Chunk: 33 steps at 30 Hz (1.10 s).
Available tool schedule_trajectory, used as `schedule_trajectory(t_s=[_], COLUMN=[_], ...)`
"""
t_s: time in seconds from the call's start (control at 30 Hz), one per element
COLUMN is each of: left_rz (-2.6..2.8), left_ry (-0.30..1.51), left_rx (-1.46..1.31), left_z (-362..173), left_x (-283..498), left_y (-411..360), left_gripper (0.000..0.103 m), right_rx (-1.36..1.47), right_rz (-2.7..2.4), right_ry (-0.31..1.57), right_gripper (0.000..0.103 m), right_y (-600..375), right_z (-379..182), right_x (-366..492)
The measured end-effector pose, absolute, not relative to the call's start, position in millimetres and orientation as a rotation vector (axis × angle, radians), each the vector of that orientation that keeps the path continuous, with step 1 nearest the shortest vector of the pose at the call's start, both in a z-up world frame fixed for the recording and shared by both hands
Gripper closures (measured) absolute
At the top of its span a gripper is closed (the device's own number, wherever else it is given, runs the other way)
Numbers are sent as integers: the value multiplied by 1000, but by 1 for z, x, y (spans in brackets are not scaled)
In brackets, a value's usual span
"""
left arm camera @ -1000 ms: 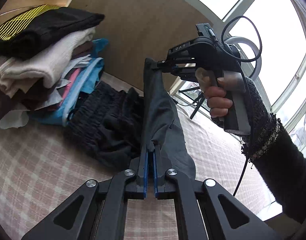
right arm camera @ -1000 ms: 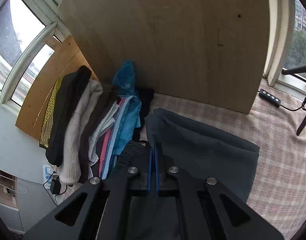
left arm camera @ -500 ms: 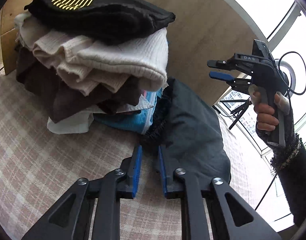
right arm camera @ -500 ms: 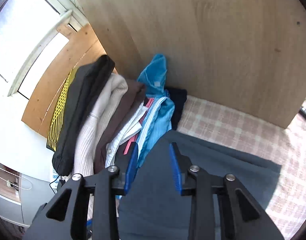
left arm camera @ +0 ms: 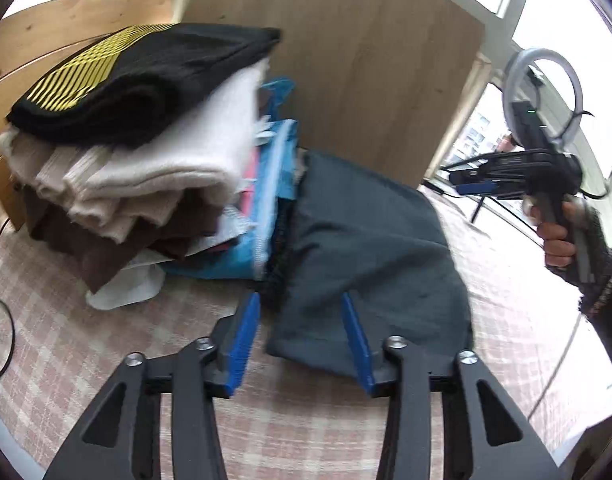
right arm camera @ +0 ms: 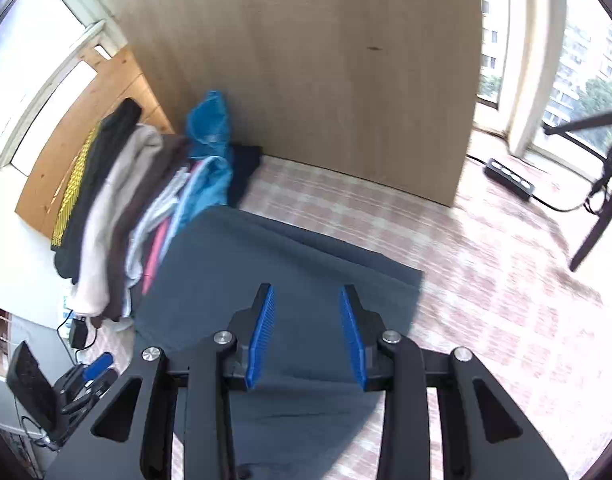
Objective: Fold clothes
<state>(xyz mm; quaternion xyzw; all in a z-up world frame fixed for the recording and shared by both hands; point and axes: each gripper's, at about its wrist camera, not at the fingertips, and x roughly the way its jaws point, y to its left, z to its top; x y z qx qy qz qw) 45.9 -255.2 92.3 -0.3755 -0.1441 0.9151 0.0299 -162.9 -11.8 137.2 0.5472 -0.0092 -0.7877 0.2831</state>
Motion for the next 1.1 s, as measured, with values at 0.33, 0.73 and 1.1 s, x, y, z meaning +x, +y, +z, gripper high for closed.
schedule_trajectory(t_s=[0.33, 0.73, 1.1], left_rz=[2554, 2460, 2421], left_ry=[467, 769, 780], left_rx=[-1100, -1223, -1198], left_z=[81, 44, 68], left_x=[25, 6, 19], left_y=[-51, -30, -41], left_gripper=[53, 98, 102], right_rx=[1557, 1525, 1458], right_rz=[-1985, -1822, -1773], right_ry=[-233, -397, -456], right_gripper=[69, 63, 91], right_y=[36, 45, 48], right_z=[67, 31, 27], right_x=[-199, -221, -212])
